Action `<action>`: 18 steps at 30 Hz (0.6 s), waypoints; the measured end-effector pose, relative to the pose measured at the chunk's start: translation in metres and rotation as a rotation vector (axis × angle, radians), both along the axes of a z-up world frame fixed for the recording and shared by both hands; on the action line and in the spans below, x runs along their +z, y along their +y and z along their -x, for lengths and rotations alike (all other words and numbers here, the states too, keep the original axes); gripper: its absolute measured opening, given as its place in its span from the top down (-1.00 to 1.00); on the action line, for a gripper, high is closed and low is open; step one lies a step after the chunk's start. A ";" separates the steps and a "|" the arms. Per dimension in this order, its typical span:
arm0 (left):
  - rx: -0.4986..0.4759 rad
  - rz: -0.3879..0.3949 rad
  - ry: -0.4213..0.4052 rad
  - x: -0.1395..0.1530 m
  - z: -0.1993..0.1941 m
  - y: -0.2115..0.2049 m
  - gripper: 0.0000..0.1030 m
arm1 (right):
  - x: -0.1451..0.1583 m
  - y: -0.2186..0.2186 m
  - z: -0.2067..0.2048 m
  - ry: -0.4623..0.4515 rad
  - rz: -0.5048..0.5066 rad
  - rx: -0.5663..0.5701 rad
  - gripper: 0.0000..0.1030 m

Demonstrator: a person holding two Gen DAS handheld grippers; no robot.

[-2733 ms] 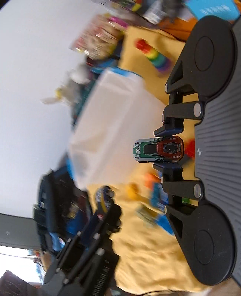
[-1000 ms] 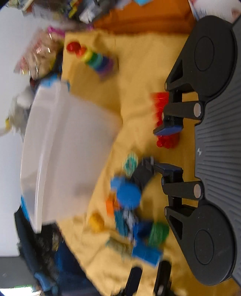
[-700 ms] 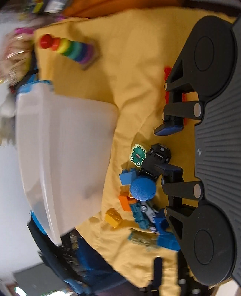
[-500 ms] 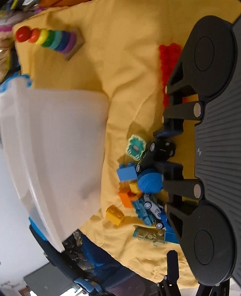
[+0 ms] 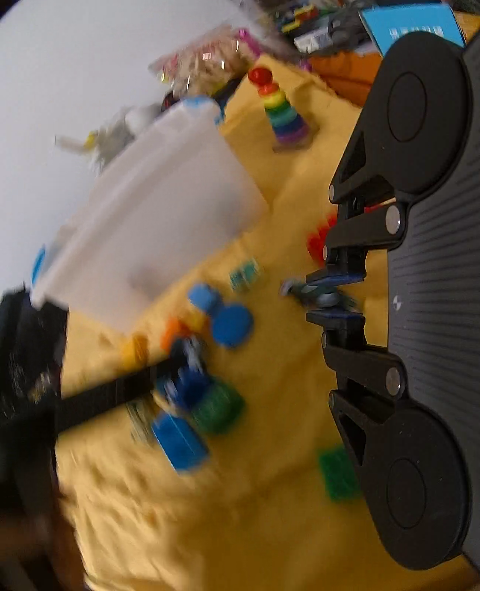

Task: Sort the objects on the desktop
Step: 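Lower both tools to the cars on the blanket, left at white car, right at grey car, then grasp the green-striped white car with the left tool while the right grasps the grey car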

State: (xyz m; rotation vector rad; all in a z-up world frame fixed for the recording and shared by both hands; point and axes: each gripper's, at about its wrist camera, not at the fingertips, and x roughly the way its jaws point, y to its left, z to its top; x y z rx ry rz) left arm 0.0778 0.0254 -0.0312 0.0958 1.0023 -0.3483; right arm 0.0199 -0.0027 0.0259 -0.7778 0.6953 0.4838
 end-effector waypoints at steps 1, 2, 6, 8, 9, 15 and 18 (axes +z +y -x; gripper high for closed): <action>-0.002 -0.012 0.026 -0.004 -0.006 -0.004 0.17 | -0.003 0.001 0.003 0.016 -0.002 0.012 0.69; -0.003 -0.018 0.058 -0.009 -0.011 -0.005 0.36 | -0.005 0.001 0.008 0.017 -0.008 0.029 0.69; 0.005 -0.044 0.097 -0.020 -0.024 -0.003 0.54 | -0.003 0.002 0.012 0.077 -0.089 0.020 0.70; 0.011 -0.013 0.101 -0.021 -0.025 0.002 0.57 | -0.001 0.001 0.011 0.093 -0.133 -0.009 0.70; 0.012 -0.009 0.089 -0.019 -0.023 0.004 0.57 | 0.001 0.000 0.011 0.094 -0.154 -0.025 0.69; 0.021 0.110 0.042 0.017 0.015 0.022 0.58 | 0.015 -0.020 0.005 0.101 -0.286 -0.121 0.51; 0.061 0.279 0.069 0.033 0.045 0.037 0.58 | 0.019 -0.027 -0.003 0.114 -0.329 -0.163 0.51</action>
